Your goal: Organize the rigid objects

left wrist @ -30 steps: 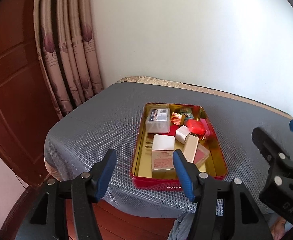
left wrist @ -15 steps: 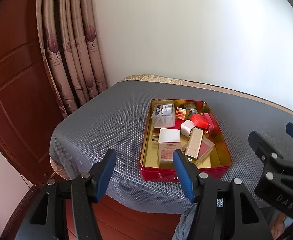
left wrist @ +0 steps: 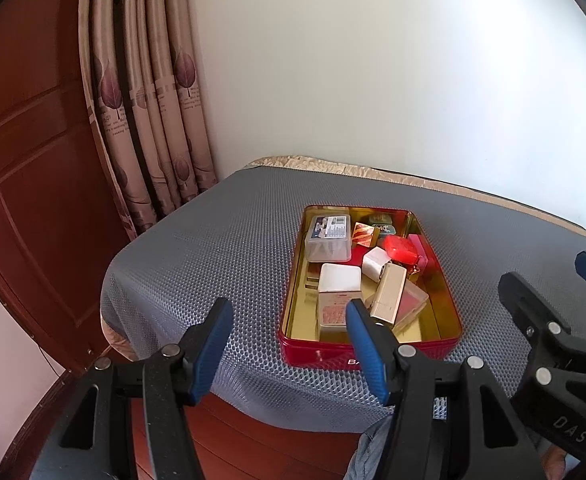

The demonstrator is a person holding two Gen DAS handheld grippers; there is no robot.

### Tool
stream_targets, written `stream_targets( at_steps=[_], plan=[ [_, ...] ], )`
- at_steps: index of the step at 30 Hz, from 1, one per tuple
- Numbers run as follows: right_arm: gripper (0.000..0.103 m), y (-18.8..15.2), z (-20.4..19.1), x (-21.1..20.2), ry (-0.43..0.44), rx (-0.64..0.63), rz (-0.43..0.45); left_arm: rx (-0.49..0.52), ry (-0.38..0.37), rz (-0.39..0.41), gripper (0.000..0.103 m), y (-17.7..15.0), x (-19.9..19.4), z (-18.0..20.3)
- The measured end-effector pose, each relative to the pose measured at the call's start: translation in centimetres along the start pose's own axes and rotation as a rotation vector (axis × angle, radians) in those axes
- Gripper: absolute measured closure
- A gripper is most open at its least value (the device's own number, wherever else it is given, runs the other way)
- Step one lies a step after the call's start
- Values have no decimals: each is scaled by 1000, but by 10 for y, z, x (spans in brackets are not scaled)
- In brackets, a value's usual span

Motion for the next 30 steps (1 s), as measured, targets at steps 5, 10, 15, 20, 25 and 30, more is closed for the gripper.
stream_targets(
  at_steps=[5, 10, 15, 20, 25, 30],
  plan=[
    [1, -1, -1, -1, 2, -2, -2, -4, -2, -3, 43, 0, 0, 0],
    [1, -1, -3, -2, 8, -6, -5, -11, -3, -12, 43, -1, 2, -3],
    [1, -1, -5, -4, 11, -16, -1, -16, -15, -25, 43, -2, 4, -3],
    [1, -1, -7, -5, 14, -21, -2, -11, -19, -29, 43, -3, 4, -3],
    [1, -1, -7, -6, 18, -20, -2, -9, -17, -30, 43, -3, 5, -2],
    [1, -1, -6, -6, 18, -21, -6, -15, -22, -38, 43, -4, 7, -2]
  ],
)
Point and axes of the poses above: each gripper's, at about its wrist camera, not at the fingertips, and x roughly the way its jaws point, z to its right, y to its top, the point moved 10 cm from there along x, roughly the way its jaws point, and after that the axes turned 14 degrees about -y, right-handed, at the moved point
